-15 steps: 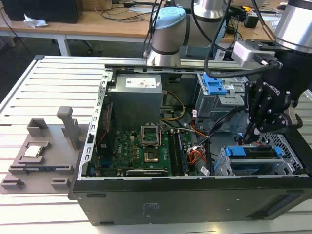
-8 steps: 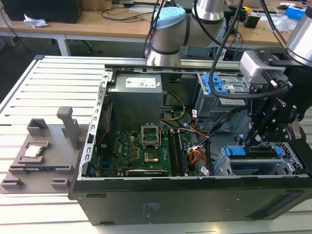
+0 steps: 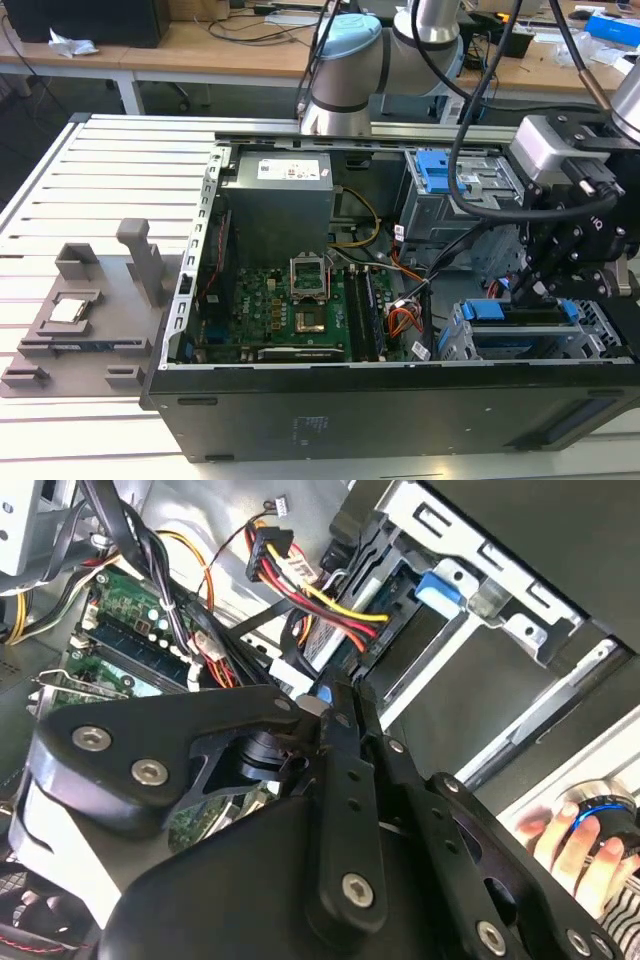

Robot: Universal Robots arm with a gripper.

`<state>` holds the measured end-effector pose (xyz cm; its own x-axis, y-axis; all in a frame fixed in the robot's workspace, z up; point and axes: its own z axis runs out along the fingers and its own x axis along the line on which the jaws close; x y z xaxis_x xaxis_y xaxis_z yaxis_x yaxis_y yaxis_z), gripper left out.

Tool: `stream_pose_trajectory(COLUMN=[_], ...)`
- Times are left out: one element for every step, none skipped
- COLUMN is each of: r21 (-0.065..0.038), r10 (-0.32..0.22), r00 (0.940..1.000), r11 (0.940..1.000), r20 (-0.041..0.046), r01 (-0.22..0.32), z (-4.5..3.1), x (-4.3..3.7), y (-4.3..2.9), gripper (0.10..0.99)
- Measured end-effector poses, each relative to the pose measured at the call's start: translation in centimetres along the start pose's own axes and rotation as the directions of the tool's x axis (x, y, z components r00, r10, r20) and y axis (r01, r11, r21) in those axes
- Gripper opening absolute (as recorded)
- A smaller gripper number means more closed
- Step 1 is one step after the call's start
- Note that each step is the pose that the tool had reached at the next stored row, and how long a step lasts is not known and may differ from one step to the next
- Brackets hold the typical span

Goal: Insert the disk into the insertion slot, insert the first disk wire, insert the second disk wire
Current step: 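Insert the second disk wire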

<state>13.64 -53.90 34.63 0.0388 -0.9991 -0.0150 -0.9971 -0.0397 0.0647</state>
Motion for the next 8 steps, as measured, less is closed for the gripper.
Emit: stream_pose_trajectory(r21=[-0.001,-0.002,-0.003,-0.005,-0.006,-0.006,-0.006,-0.006], r10=[0.000,0.000,0.000,0.000,-0.001,-0.001,-0.001,-0.001], r00=[1.0000,1.0000,1.0000,1.0000,0.9999,0.9998,0.9998,0.9998], r11=[1.0000,1.0000,1.0000,1.0000,1.0000,1.0000,1.0000,1.0000], r20=[0.0010,0.0016,0.0031,0.0066,0.0139,0.0189,0.0197,0.0203], r01=[0.000,0.000,0.000,0.000,0.001,0.001,0.001,0.001], z=[0.07,0.10,0.18,0.26,0.36,0.44,0.46,0.48], x=[0.04,0.07,0.10,0.14,0.18,0.24,0.27,0.30], y=[-0.16,-0.29,-0.42,-0.53,-0.62,-0.68,-0.73,-0.77], gripper=[0.149,0.149,0.149,0.149,0.149,0.149,0.149,0.149])
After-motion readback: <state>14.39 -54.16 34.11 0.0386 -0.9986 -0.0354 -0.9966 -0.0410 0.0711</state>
